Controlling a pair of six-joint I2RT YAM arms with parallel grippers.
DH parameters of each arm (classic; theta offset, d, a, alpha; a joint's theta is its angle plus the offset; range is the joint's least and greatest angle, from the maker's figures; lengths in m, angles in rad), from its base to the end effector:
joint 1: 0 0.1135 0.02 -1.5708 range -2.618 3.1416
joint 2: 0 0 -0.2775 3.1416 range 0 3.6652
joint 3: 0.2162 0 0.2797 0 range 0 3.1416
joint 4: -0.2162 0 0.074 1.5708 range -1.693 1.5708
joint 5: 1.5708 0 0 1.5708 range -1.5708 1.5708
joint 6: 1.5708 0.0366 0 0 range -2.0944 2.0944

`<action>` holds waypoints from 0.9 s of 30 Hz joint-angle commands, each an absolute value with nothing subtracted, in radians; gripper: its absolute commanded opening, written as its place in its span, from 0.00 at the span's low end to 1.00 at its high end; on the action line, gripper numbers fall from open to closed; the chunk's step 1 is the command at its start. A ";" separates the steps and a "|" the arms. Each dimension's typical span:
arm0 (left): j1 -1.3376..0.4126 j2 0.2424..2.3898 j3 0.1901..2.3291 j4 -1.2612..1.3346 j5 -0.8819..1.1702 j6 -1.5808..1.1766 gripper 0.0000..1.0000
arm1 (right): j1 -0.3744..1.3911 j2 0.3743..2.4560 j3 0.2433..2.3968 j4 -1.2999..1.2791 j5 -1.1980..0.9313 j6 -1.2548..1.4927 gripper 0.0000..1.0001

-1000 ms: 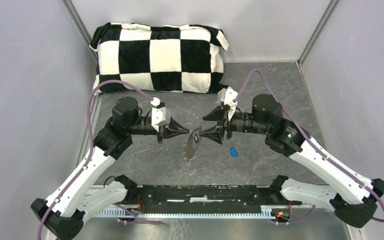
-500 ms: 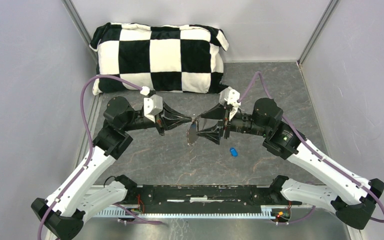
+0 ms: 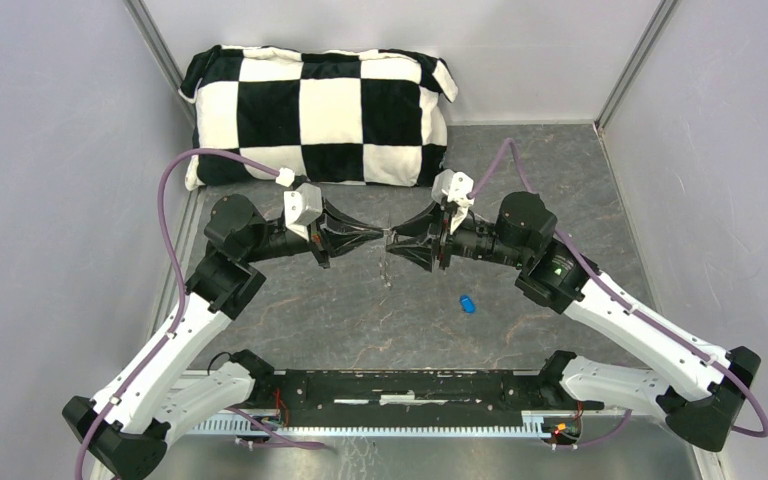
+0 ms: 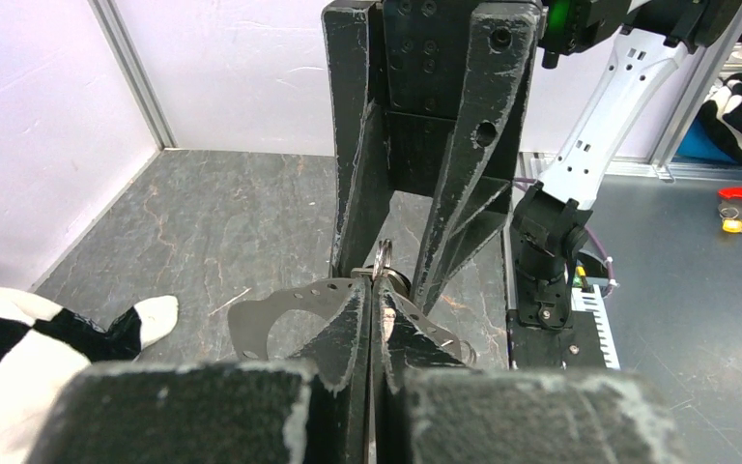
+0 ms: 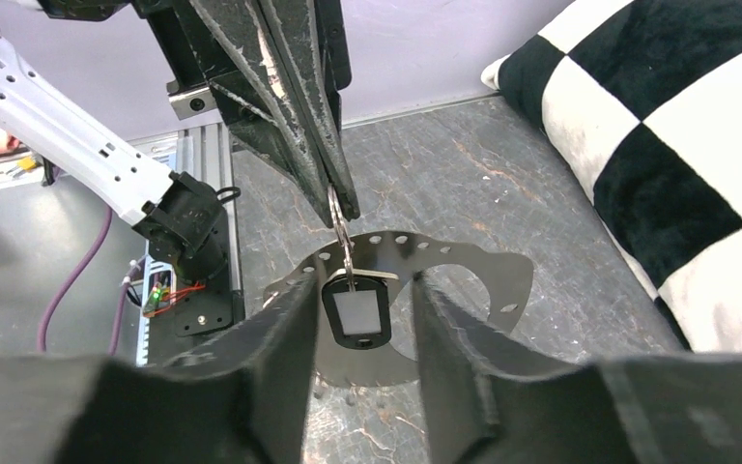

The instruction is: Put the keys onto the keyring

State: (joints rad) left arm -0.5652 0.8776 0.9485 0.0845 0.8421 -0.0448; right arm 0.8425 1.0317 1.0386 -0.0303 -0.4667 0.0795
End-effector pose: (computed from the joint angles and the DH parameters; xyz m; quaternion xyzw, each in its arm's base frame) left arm 0.1611 -0.1345 0.4214 0.4528 0.4934 -0.4617 0.5817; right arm 0.1587 0.2027 0.4110 -0.4091 0.5858 0.4506 0.5353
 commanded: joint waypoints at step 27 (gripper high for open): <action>-0.568 0.853 0.948 0.103 0.892 -0.016 0.02 | 0.844 1.048 1.078 -0.146 -0.598 0.047 0.09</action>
State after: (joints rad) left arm -0.5655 0.8612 0.9260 0.0792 0.8406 -0.0444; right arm 0.8425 1.0080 1.0386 -0.1085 -0.5106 0.0376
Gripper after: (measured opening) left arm 0.022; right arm 0.333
